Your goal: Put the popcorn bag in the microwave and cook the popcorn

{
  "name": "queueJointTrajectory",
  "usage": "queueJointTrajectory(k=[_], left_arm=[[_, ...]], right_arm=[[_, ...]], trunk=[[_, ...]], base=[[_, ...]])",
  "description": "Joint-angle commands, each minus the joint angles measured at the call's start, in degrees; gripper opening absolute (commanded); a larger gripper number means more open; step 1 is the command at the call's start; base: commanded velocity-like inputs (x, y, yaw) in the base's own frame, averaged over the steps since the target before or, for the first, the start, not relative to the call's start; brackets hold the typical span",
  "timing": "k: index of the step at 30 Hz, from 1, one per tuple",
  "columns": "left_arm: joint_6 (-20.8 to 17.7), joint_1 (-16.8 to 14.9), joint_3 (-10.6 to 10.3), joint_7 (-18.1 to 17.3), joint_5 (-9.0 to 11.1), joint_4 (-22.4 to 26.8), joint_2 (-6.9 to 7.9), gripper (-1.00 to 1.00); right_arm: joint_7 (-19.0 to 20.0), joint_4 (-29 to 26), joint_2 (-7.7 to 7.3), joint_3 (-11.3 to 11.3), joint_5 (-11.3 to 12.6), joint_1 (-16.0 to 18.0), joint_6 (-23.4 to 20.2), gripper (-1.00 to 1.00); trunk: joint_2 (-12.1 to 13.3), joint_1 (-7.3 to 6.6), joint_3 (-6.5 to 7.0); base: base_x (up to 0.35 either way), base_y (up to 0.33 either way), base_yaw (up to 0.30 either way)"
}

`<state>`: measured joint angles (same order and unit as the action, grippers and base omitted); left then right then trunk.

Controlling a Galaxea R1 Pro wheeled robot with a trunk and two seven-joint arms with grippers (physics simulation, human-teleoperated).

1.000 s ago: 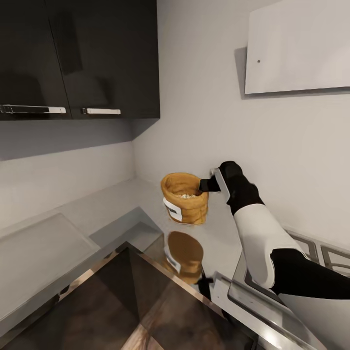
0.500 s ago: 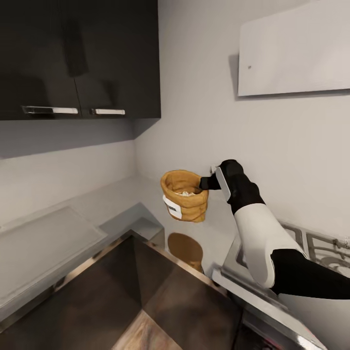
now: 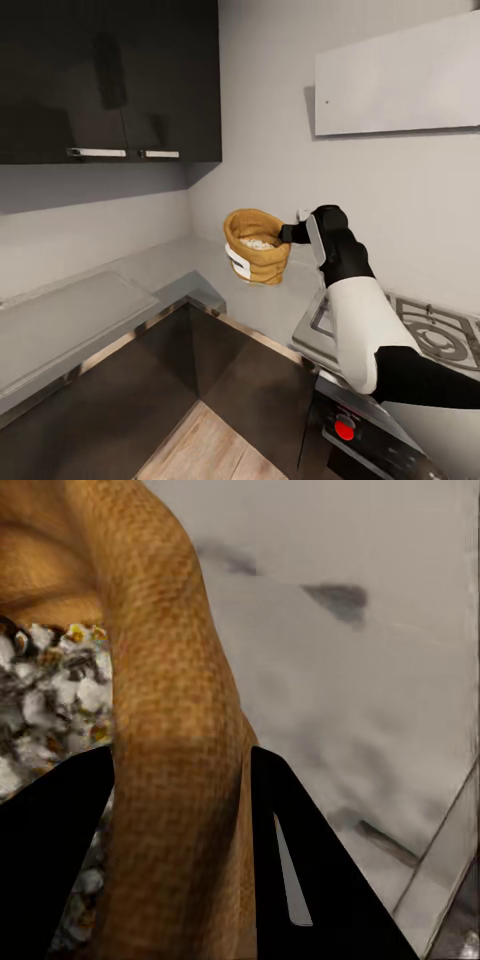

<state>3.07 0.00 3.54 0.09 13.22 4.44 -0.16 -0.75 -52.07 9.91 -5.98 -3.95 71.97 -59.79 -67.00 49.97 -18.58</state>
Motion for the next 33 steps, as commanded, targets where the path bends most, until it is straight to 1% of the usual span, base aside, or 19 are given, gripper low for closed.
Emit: queueJointTrajectory(k=[1,2,3,5,7,11,30,31,33], left_arm=[[0.1,0.0,0.3,0.0,0.1,0.0,-0.05,1.00],[0.1,0.0,0.3,0.0,0.1,0.0,-0.07,1.00],[0.1,0.0,0.3,0.0,0.1,0.0,-0.09,1.00],[0.1,0.0,0.3,0.0,0.1,0.0,-0.10,1.00],[0.1,0.0,0.3,0.0,0.1,0.0,-0.07,1.00],[0.1,0.0,0.3,0.0,0.1,0.0,-0.06,1.00],[0.1,0.0,0.3,0.1,0.1,-0.2,-0.03,1.00],[0.1,0.0,0.3,0.0,0.1,-0.2,-0.02,1.00],[0.0,0.0,0.3,0.0,0.1,-0.2,-0.02,1.00]], right_arm=[[0.1,-1.8,0.09,-3.2,0.0,0.0,-0.2,-1.00],[0.1,-2.3,0.09,-4.3,0.0,0.0,-0.2,-1.00],[0.0,-2.5,0.09,-4.8,-0.2,0.0,-0.2,-1.00],[0.0,-2.7,-0.07,-5.2,-0.3,0.0,-0.2,-1.00],[0.0,-2.8,-1.75,-5.2,-0.3,0.0,-0.2,-1.00],[-0.3,-2.8,-3.07,-5.3,-0.8,0.1,-0.2,-1.00],[-0.7,-1.9,-3.19,-5.1,-1.0,-0.1,-0.2,-1.00],[-0.7,-1.8,-3.24,-5.0,-1.1,-0.8,-0.2,-1.00],[-0.6,-1.8,-3.30,-5.0,-1.1,-3.8,-0.2,-1.00]], trunk=[[0.0,-0.03,-0.07],[0.0,-0.03,-0.07],[0.0,-0.03,-0.07],[0.0,-0.03,-0.07],[0.0,-0.03,-0.07],[0.0,-0.03,-0.07],[0.0,-0.03,-0.07],[0.0,-0.03,-0.07],[0.0,-0.03,-0.07]], base=[[-0.345,0.000,0.000],[-0.345,0.000,0.000],[-0.345,0.000,0.000],[-0.345,0.000,0.000],[-0.345,0.000,0.000],[-0.345,0.000,0.000],[-0.345,0.000,0.000],[-0.345,0.000,0.000],[-0.345,0.000,0.000]])
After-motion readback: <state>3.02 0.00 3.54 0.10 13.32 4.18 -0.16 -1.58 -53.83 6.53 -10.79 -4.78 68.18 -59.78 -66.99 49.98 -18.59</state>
